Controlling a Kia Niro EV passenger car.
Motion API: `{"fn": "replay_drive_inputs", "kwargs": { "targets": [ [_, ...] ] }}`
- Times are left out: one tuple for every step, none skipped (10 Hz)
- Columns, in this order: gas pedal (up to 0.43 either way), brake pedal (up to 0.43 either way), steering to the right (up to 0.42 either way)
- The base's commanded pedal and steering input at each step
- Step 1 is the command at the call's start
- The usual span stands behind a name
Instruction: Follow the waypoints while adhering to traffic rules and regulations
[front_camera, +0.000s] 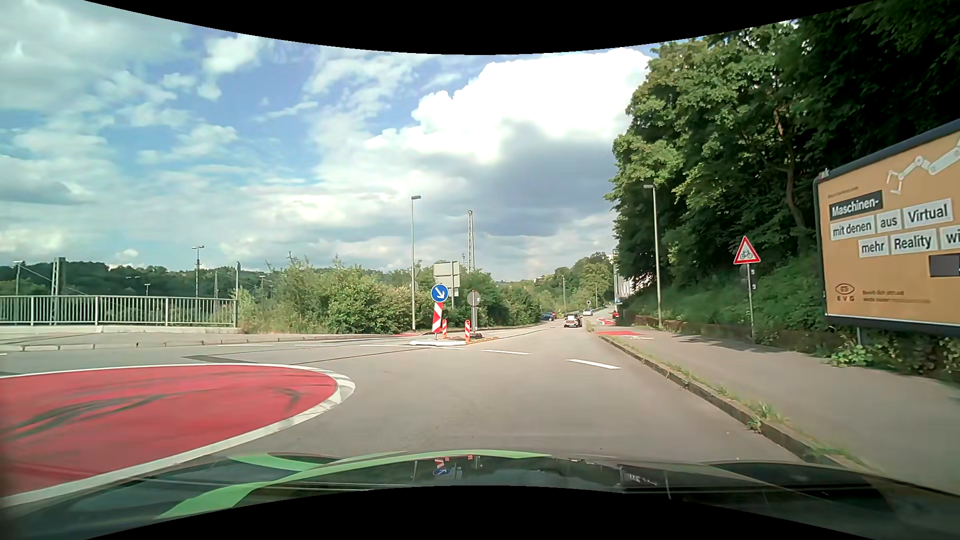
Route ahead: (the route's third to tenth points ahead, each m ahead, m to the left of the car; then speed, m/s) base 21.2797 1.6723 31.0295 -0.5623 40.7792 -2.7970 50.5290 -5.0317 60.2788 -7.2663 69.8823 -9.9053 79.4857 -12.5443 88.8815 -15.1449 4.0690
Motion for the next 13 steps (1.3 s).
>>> {"fn": "replay_drive_inputs", "kwargs": {
  "targets": [
    [0.098,0.000,0.012],
    [0.098,0.000,0.012],
    [0.130,0.000,0.014],
    [0.138,0.000,0.015],
    [0.138,0.000,0.018],
    [0.138,0.000,0.021],
    [0.138,0.000,0.024],
    [0.138,0.000,0.027],
    [0.138,0.000,0.028],
    [0.138,0.000,0.030],
    [0.138,0.000,0.032],
    [0.138,0.000,0.033],
    [0.138,0.000,0.034]
  ]
}}
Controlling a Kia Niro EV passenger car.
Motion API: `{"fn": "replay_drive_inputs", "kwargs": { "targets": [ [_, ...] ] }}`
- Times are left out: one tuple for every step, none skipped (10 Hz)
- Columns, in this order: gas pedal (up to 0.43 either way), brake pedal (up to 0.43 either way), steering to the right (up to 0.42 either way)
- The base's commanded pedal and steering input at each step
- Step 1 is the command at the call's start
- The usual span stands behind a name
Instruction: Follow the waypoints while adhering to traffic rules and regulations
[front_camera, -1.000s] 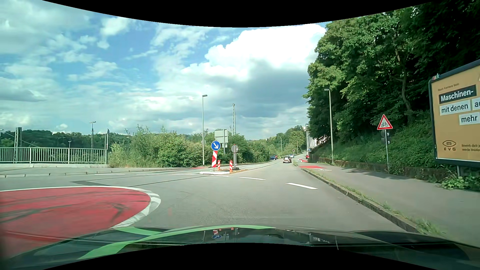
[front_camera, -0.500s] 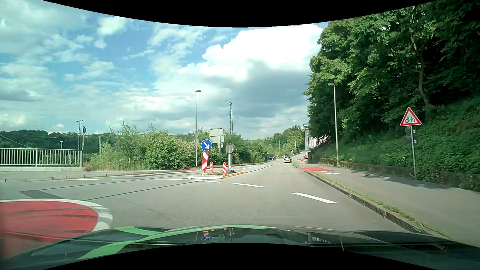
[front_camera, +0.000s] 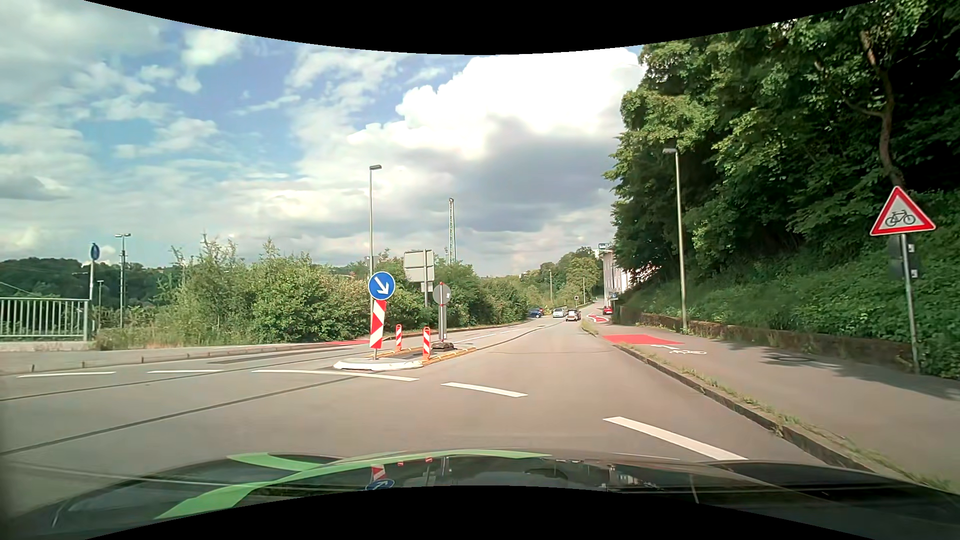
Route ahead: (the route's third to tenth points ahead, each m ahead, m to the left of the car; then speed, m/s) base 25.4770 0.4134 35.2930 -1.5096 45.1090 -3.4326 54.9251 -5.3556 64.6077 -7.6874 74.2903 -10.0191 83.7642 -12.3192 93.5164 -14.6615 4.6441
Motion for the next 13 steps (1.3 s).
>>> {"fn": "replay_drive_inputs", "kwargs": {
  "targets": [
    [0.138,0.000,0.034],
    [0.150,0.000,0.037],
    [0.157,0.000,0.040],
    [0.157,0.000,0.043],
    [0.157,0.000,0.044],
    [0.157,0.000,0.045],
    [0.157,0.000,0.046],
    [0.157,0.000,0.046],
    [0.157,0.000,0.047],
    [0.157,0.000,0.047],
    [0.157,0.000,0.046],
    [0.157,0.000,0.045],
    [0.157,0.000,0.041]
  ]
}}
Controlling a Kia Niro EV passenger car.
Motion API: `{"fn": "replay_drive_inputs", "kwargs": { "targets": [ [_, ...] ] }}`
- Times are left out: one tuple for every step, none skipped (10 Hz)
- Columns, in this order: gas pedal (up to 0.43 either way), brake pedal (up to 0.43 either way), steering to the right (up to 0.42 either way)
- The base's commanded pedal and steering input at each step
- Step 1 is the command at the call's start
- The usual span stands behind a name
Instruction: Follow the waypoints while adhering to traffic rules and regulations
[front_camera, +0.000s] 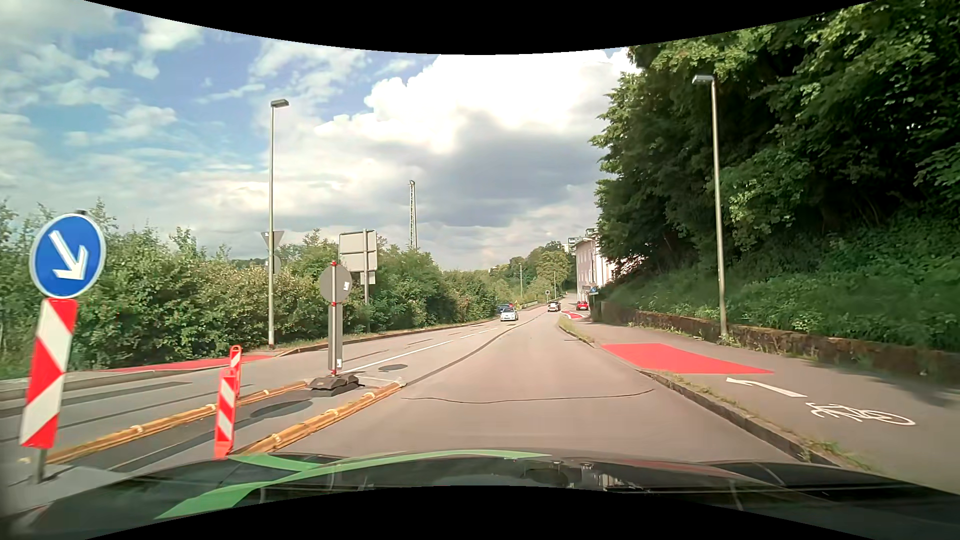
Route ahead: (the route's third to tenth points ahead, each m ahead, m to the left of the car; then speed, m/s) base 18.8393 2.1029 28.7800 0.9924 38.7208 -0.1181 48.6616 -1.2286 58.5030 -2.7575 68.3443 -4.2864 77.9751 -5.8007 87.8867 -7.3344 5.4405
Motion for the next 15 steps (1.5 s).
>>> {"fn": "replay_drive_inputs", "kwargs": {
  "targets": [
    [0.157,0.000,0.035],
    [0.157,0.000,0.031],
    [0.157,0.000,0.029],
    [0.157,0.000,0.028],
    [0.157,0.000,0.026],
    [0.157,0.000,0.022],
    [0.157,0.000,0.019],
    [0.157,0.000,0.016],
    [0.157,0.000,0.015],
    [0.157,0.000,0.014],
    [0.157,0.000,0.014],
    [0.157,0.000,0.014],
    [0.157,0.000,0.014],
    [0.157,0.000,0.012],
    [0.157,0.000,0.011]
  ]
}}
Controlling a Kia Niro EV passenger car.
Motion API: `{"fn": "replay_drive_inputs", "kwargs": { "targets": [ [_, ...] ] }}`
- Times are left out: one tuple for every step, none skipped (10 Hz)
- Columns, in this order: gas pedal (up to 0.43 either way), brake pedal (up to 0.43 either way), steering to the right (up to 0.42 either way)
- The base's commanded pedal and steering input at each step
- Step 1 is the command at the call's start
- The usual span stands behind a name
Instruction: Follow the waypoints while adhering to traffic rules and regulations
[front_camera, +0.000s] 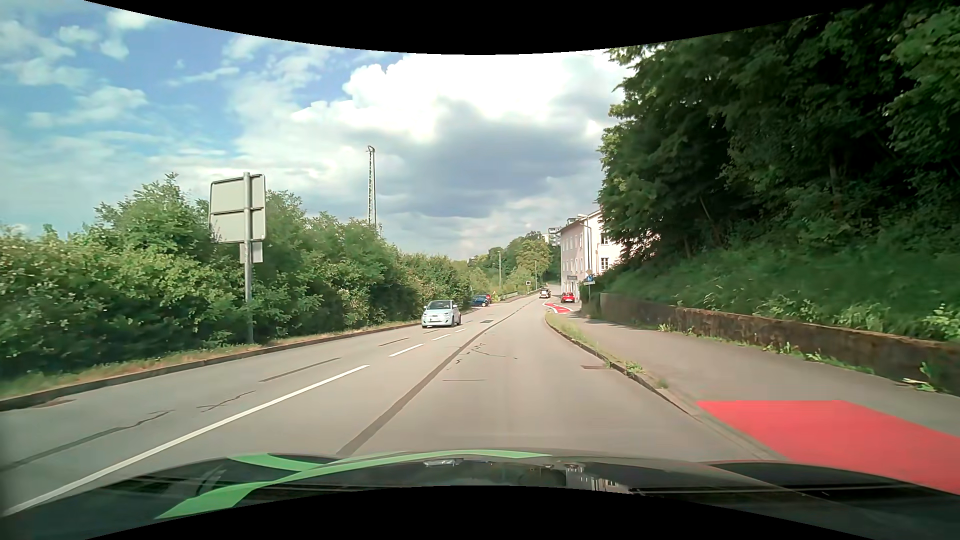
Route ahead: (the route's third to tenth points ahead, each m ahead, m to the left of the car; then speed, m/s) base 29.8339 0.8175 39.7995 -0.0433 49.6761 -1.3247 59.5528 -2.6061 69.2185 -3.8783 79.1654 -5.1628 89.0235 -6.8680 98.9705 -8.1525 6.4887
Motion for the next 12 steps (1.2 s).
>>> {"fn": "replay_drive_inputs", "kwargs": {
  "targets": [
    [0.157,0.000,0.009],
    [0.177,0.000,0.006],
    [0.177,0.000,0.006],
    [0.177,0.000,0.006],
    [0.177,0.000,0.006],
    [0.177,0.000,0.006],
    [0.177,0.000,0.006],
    [0.177,0.000,0.006],
    [0.189,0.000,0.006],
    [0.189,0.000,0.006],
    [0.189,0.000,0.006],
    [0.189,0.000,0.006]
  ]
}}
